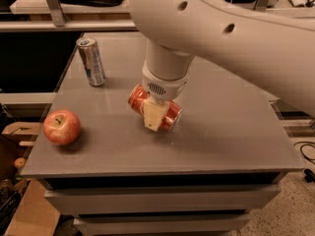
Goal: Move coke can near apple
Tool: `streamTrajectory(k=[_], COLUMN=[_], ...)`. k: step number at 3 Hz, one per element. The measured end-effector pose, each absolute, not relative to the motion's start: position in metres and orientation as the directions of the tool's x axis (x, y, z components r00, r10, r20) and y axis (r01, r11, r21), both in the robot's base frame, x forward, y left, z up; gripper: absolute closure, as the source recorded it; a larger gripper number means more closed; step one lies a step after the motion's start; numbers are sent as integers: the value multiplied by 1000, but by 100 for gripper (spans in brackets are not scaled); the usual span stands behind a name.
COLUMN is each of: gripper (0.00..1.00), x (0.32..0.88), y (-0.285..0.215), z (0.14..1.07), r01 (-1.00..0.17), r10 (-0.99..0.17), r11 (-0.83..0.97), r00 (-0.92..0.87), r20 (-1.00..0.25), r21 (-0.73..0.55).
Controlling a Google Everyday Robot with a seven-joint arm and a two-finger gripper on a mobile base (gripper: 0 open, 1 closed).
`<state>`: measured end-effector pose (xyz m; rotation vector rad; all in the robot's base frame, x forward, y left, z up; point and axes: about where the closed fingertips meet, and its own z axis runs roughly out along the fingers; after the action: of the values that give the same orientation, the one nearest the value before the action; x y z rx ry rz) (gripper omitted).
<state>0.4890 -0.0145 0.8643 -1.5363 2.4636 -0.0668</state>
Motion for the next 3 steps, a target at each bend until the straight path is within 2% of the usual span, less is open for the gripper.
streamTrajectory(k=[2,3], gripper=[100,100], x=[485,478], y=[-13,3], z=[861,868], r01=[-894,-925], r10=[-906,-948], r11=[416,313], r00=[-391,-291], r20=[-162,-128], r21=[-166,-216])
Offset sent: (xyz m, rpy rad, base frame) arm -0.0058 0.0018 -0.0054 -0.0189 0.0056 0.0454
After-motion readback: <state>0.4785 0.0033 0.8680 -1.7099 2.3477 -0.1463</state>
